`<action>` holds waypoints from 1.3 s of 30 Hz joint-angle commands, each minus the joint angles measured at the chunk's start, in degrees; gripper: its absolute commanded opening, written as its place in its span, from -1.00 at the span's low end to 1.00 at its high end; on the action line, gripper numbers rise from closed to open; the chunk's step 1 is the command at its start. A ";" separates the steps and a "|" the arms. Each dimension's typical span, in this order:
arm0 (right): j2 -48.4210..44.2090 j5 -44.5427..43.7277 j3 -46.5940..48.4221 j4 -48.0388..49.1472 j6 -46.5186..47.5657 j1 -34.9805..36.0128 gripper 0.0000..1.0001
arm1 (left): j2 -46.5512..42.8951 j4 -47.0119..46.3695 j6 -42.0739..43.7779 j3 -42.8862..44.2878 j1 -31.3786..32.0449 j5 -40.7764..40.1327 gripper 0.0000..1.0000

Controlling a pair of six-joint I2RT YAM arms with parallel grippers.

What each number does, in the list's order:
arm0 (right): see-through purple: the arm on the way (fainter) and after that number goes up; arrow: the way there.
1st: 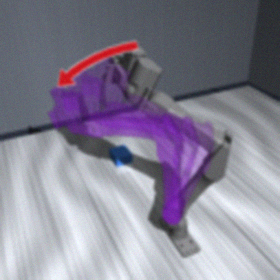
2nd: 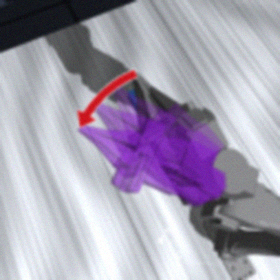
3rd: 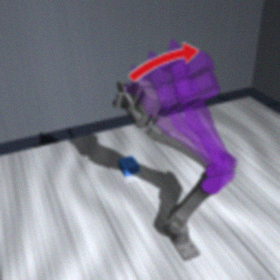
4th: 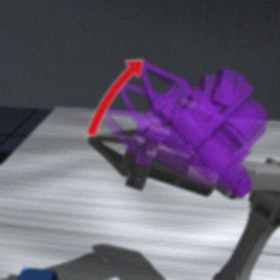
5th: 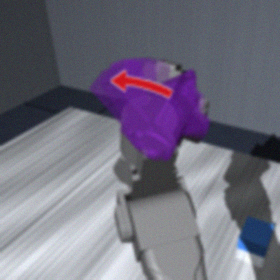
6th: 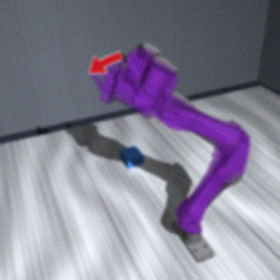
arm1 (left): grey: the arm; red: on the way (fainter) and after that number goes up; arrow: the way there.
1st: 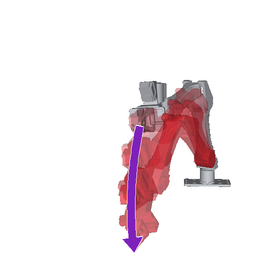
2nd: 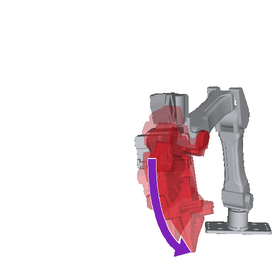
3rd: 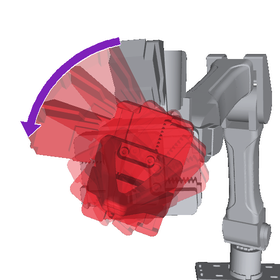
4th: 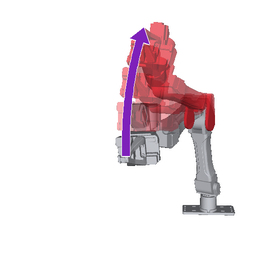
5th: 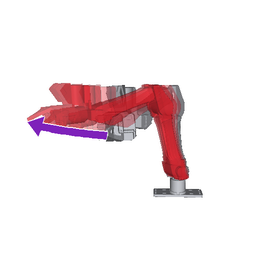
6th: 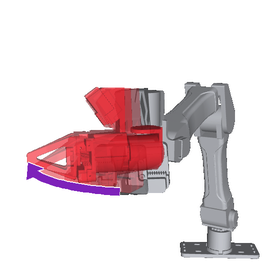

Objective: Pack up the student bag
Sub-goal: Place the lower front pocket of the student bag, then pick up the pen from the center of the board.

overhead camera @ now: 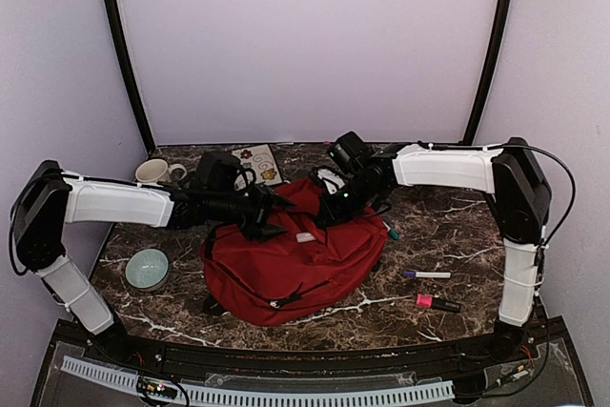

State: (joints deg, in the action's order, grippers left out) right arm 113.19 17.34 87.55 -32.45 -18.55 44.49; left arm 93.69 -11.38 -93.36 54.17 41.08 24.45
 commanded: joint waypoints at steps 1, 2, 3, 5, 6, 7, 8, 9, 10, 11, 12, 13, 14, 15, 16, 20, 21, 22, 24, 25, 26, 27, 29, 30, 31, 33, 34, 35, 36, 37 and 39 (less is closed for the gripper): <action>1.03 -1.45 1.46 -0.12 -0.45 -0.45 -0.97 | -5.27 3.72 2.61 -1.71 -0.27 -2.37 0.24; 1.23 -1.36 1.55 -0.11 -0.51 -0.59 -0.96 | -6.10 4.59 3.36 -1.51 -0.39 -3.07 0.24; 1.38 -1.23 1.57 -0.09 -0.55 -0.64 -0.95 | -7.12 5.62 4.06 -1.19 -0.60 -3.73 0.25; 1.42 -1.49 1.62 0.00 -0.65 -0.65 -0.85 | -8.42 8.00 5.79 -0.54 -1.16 -4.84 0.25; 1.50 -1.95 1.58 0.01 -0.76 -0.71 -0.77 | -9.13 9.30 6.58 -0.26 -1.46 -5.74 0.25; 1.51 -2.41 1.46 -0.03 -0.79 -0.79 -0.70 | -9.87 10.40 7.41 -0.06 -1.71 -6.60 0.25; 1.60 -2.86 1.53 -0.18 -0.87 -0.89 -0.65 | -10.71 11.35 8.20 0.23 -1.97 -7.46 0.24; 1.68 -3.17 1.68 -0.49 -0.88 -1.04 -0.62 | -11.39 12.40 9.16 0.42 -2.19 -8.09 0.24; 1.75 -3.24 1.93 -0.84 -0.83 -1.19 -0.58 | -12.02 13.40 10.05 0.71 -2.42 -8.66 0.24; 1.77 -3.11 2.23 -1.31 -0.85 -1.31 -0.55 | -12.61 14.73 10.91 1.13 -2.73 -9.21 0.24; 1.81 -2.88 2.97 -2.01 -0.73 -1.46 -0.52 | -13.10 15.79 11.90 1.55 -2.94 -9.62 0.24; 1.76 -2.83 3.43 -2.63 -0.59 -1.51 -0.48 | -13.62 16.86 12.65 1.86 -3.21 -10.06 0.24; 1.38 -2.99 3.78 -3.12 -0.47 -1.65 -0.44 | -14.24 17.48 13.38 2.05 -3.46 -10.46 0.24; 0.75 -3.52 3.79 -3.28 -0.40 -1.61 -0.38 | -14.87 17.99 14.51 2.23 -3.74 -11.08 0.24; -0.19 -4.46 3.58 -3.21 -0.39 -1.60 -0.32 | -15.67 18.69 15.26 2.22 -4.04 -11.70 0.24; -4.34 -10.32 2.03 -3.10 -0.11 -1.88 -0.13 | -18.44 24.33 19.54 3.19 -5.13 -14.68 0.31; -5.38 -11.70 1.71 -3.31 0.05 -2.08 -0.10 | -18.90 26.29 20.98 3.79 -5.32 -15.49 0.33; -6.34 -13.07 1.33 -3.63 0.24 -2.35 -0.08 | -19.16 27.83 22.54 4.82 -5.46 -16.10 0.35; -8.64 -15.35 0.19 -4.31 0.43 -3.08 -0.05 | -19.08 31.07 26.02 6.57 -5.48 -16.83 0.37; -9.73 -16.51 -0.72 -4.43 0.29 -3.47 -0.04 | -18.53 32.65 28.25 7.81 -5.48 -17.08 0.38; -11.14 -17.49 -1.69 -4.45 0.04 -4.00 -0.02 | -17.90 34.38 30.63 9.18 -6.79 -17.37 0.38; -12.55 -18.58 -2.95 -4.37 -0.26 -4.38 0.01 | -17.17 35.93 33.14 10.59 -7.03 -17.66 0.37; -15.41 -20.37 -5.59 -4.21 -1.18 -5.55 0.05 | -15.62 38.80 38.59 13.45 -7.01 -18.28 0.35; -16.84 -21.31 -7.01 -4.07 -1.70 -6.19 0.07 | -15.04 40.23 41.50 15.03 -7.06 -18.71 0.32; -18.33 -21.92 -8.23 -4.08 -2.22 -6.80 0.09 | -14.55 42.11 44.08 16.55 -6.98 -19.46 0.30; -21.03 -23.09 -11.16 -4.07 -3.05 -8.16 0.15 | -14.31 45.01 48.52 18.71 -6.93 -21.40 0.29; -22.96 -23.48 -12.52 -4.34 -3.29 -8.84 0.18 | -14.44 45.74 50.47 19.35 -6.97 -22.09 0.29; -24.33 -24.00 -13.83 -4.78 -3.41 -9.62 0.20 | -14.61 46.09 52.27 19.99 -6.98 -22.60 0.29; -25.27 -24.55 -14.82 -5.55 -3.53 -10.51 0.23 | -14.62 46.14 53.98 20.58 -6.98 -22.85 0.29; -26.13 -25.10 -15.66 -6.44 -3.73 -11.58 0.24 | -14.47 46.19 55.49 21.39 -6.98 -22.95 0.29; -27.92 -25.49 -17.35 -7.74 -4.17 -13.84 0.25 | -13.46 46.53 57.88 23.25 -6.98 -22.89 0.29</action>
State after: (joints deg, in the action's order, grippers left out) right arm 88.55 -4.80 73.01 -37.78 -21.17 33.95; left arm 79.61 31.00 -45.12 73.80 34.28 3.55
